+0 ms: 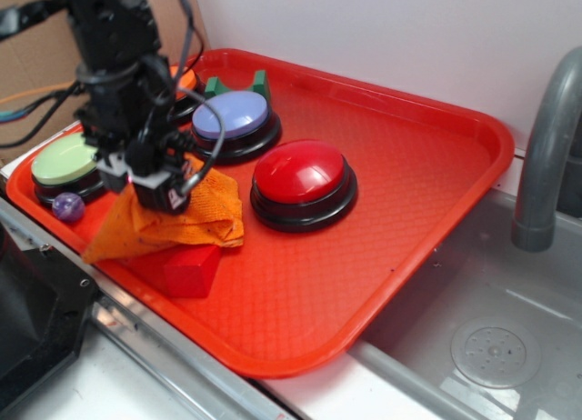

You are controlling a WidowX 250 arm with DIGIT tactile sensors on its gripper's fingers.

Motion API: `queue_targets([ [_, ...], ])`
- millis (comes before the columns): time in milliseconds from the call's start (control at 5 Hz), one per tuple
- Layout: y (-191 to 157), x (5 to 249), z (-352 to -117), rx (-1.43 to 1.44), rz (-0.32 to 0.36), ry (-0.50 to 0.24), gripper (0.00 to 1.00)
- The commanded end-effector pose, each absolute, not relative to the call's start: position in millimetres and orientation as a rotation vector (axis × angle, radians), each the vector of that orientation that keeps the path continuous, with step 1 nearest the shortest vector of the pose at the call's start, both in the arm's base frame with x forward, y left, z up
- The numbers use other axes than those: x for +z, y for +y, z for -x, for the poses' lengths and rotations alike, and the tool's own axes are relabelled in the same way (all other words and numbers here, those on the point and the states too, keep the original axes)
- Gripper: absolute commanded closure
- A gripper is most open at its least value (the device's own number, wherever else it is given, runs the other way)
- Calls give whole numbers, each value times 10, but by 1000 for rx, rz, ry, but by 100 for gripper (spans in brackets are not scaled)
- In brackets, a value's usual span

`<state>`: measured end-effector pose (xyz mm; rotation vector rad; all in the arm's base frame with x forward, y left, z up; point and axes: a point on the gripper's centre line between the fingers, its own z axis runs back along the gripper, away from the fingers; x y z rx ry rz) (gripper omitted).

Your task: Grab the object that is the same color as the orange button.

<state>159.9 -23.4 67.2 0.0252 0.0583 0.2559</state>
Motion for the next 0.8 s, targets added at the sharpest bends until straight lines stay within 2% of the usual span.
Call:
queue_targets([
  [0,-315,1480,-1871,129,-41,50,100],
  [200,-345,1838,-1858,105,-32,-17,100],
  [400,-326,2097,-1797,113,-38,-74,100],
  [600,-284,2098,-1745,154,13,-97,100],
])
